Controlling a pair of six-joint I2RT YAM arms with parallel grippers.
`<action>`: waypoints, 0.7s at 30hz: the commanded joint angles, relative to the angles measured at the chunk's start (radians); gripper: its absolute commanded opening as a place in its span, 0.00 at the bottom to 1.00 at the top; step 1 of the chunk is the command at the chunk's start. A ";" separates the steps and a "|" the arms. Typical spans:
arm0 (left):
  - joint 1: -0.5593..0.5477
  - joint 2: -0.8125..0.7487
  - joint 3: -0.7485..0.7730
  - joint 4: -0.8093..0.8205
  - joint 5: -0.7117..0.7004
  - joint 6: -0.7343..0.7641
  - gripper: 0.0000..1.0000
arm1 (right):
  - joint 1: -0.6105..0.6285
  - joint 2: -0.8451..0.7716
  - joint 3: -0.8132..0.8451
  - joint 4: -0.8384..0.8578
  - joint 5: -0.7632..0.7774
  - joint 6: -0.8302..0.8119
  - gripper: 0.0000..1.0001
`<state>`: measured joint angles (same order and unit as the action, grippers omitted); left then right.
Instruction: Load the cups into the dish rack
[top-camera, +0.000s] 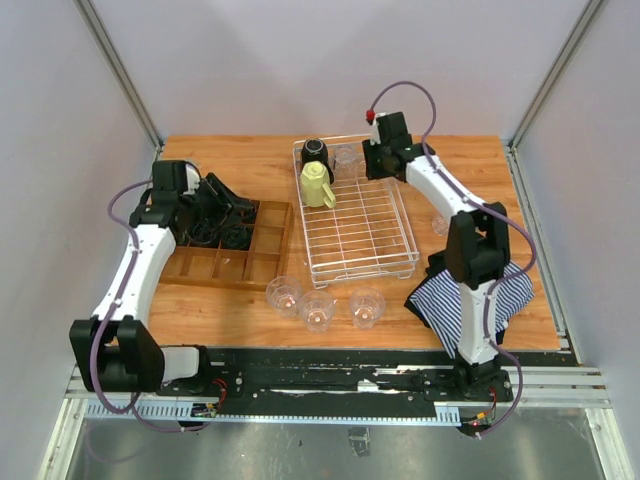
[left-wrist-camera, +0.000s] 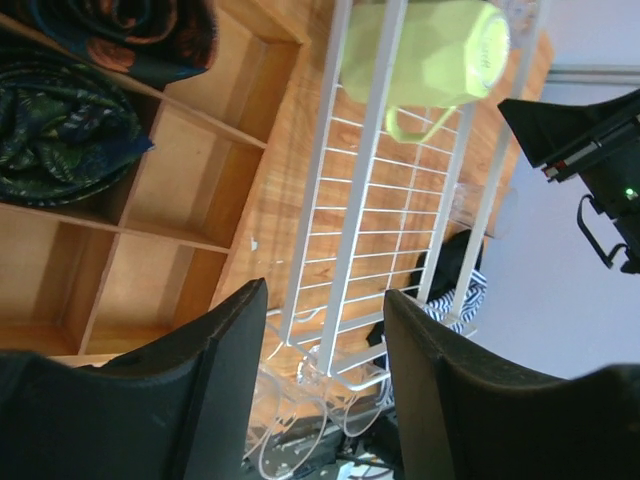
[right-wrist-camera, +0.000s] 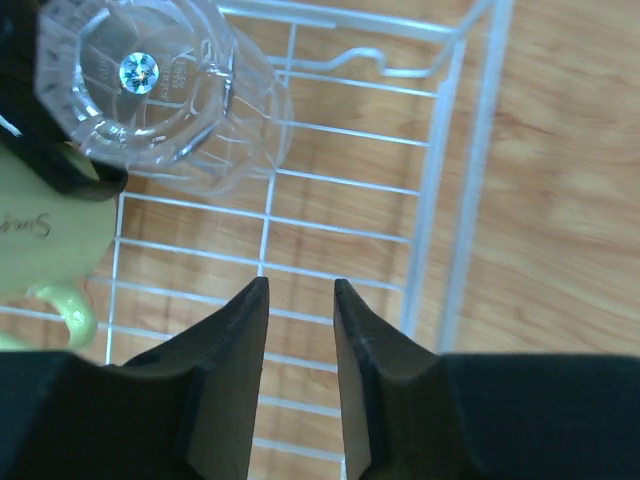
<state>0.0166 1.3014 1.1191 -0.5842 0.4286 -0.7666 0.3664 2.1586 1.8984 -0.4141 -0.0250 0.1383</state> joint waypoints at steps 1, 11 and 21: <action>0.008 -0.131 -0.052 0.134 0.034 0.017 0.56 | -0.050 -0.208 -0.059 -0.010 0.037 -0.029 0.42; 0.008 -0.243 -0.267 0.524 0.260 -0.162 0.78 | -0.183 -0.369 -0.080 -0.248 0.133 -0.066 0.58; 0.008 -0.243 -0.385 0.735 0.344 -0.307 1.00 | -0.307 -0.364 -0.134 -0.374 0.119 -0.052 0.56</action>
<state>0.0185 1.0691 0.7784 0.0128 0.7055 -0.9905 0.0917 1.7863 1.7870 -0.7094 0.0872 0.0853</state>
